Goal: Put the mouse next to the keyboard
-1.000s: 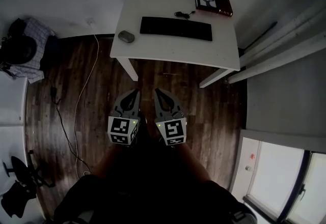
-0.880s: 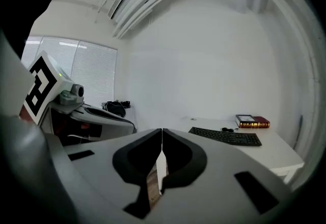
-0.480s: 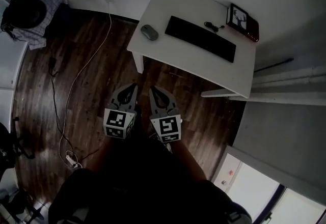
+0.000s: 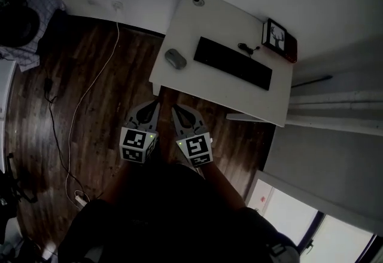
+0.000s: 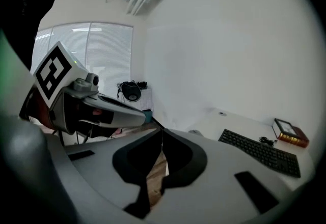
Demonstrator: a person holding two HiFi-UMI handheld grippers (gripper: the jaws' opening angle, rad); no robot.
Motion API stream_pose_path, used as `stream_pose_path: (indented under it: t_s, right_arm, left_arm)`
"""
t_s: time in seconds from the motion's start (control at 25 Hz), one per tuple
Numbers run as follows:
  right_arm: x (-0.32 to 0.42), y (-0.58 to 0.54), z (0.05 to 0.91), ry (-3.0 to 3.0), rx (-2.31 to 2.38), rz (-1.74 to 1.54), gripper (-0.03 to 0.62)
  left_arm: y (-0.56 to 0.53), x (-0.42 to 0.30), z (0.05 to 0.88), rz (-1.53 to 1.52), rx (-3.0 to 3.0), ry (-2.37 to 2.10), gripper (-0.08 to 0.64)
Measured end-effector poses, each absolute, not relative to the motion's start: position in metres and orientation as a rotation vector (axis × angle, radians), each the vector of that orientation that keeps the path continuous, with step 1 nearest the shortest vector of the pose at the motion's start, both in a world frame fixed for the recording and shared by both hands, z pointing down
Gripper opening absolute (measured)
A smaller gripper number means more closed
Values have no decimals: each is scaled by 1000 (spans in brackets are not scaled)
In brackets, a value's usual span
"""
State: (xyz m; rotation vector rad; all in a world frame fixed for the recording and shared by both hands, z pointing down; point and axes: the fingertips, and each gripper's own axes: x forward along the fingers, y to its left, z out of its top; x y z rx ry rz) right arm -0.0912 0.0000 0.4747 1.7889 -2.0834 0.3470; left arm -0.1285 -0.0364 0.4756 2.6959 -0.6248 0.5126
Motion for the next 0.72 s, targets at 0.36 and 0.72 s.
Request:
stream_pose_path:
  t_s: [0.36, 0.72]
  right_arm:
    - [-107, -70, 509, -2025, 1671, 461, 21]
    - [-92, -103, 520, -1974, 1621, 478, 21]
  left_arm:
    - [-112, -143, 496, 527, 2620, -498, 2]
    - [-138, -131, 510, 562, 2599, -450, 2]
